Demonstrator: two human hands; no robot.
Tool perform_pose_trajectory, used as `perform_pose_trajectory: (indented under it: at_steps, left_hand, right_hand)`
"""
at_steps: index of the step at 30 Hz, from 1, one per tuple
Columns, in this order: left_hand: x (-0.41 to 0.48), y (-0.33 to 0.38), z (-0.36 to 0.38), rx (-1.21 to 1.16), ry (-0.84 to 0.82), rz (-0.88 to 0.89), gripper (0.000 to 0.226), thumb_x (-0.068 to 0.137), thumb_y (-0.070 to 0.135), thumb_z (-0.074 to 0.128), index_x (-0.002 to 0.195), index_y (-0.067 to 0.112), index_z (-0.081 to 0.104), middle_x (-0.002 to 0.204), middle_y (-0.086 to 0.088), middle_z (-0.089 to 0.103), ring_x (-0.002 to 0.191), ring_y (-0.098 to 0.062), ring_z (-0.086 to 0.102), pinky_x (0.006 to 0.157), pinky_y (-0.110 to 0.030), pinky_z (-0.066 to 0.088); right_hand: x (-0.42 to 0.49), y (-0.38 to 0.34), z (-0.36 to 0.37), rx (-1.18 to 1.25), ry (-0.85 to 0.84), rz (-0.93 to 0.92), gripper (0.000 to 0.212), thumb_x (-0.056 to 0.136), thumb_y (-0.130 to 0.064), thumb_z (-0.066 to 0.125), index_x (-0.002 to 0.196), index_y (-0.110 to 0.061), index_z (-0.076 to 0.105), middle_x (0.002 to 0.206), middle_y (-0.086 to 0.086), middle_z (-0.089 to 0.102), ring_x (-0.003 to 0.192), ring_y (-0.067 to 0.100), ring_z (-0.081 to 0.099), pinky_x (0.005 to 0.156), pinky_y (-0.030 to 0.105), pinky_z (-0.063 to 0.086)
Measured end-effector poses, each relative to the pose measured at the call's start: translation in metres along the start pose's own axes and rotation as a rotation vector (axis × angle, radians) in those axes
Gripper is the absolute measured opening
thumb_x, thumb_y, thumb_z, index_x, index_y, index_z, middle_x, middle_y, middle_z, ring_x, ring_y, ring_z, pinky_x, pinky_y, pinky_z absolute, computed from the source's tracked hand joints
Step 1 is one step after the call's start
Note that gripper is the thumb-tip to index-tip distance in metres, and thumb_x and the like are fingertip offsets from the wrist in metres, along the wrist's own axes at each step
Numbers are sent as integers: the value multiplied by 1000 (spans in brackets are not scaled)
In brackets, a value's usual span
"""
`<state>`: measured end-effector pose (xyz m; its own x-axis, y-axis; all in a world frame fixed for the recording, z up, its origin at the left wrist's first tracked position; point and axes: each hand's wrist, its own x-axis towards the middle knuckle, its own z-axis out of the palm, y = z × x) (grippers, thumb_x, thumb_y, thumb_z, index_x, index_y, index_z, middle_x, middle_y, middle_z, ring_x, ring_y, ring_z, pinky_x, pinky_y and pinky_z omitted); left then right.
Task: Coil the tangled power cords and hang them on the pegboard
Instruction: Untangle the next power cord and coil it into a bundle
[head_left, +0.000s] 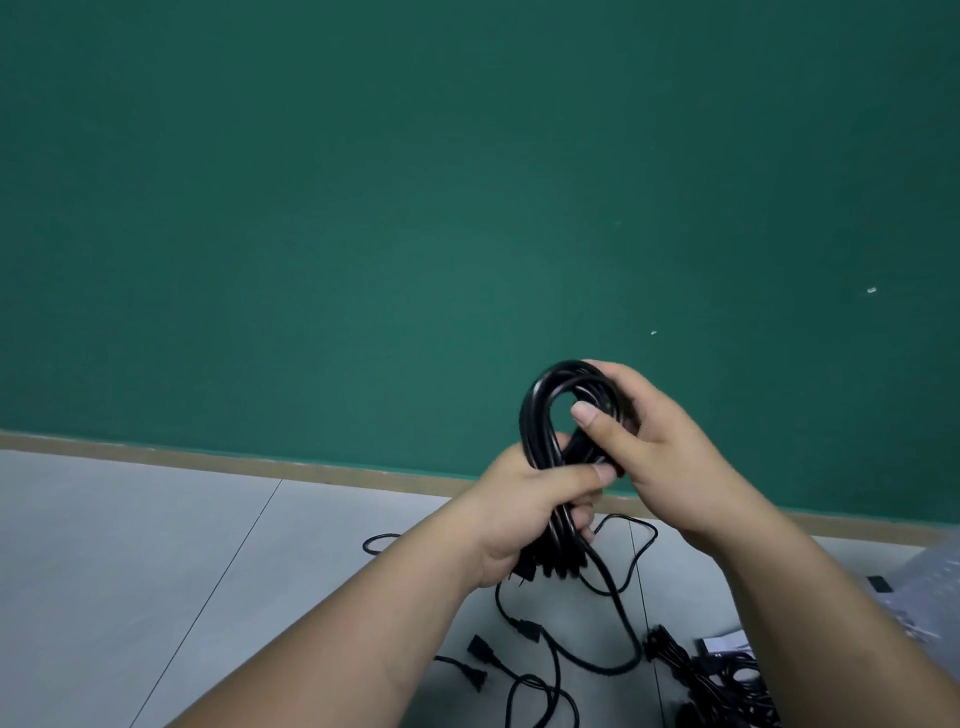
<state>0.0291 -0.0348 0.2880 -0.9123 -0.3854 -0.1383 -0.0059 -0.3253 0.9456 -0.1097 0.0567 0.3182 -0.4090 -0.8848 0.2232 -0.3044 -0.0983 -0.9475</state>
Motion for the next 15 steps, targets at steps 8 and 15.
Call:
perform_pose_trajectory:
  at_steps: [8, 15]
  left_hand:
    - [11, 25, -35, -284, 553, 211, 23, 99, 12, 71, 82, 18, 57, 65, 2, 49, 55, -14, 47, 61, -33, 47]
    - [5, 47, -79, 452, 1012, 316, 14, 96, 32, 74, 94, 20, 66, 79, 8, 66, 70, -14, 59, 65, -28, 47]
  right_hand:
    - [-14, 12, 7, -59, -402, 380, 49, 111, -51, 38, 122, -17, 72, 93, 0, 78, 84, 23, 72, 95, 36, 56]
    - [-8, 1, -14, -225, -279, 151, 11, 102, -30, 70, 98, -29, 80, 68, 1, 54, 62, 12, 44, 61, 23, 43]
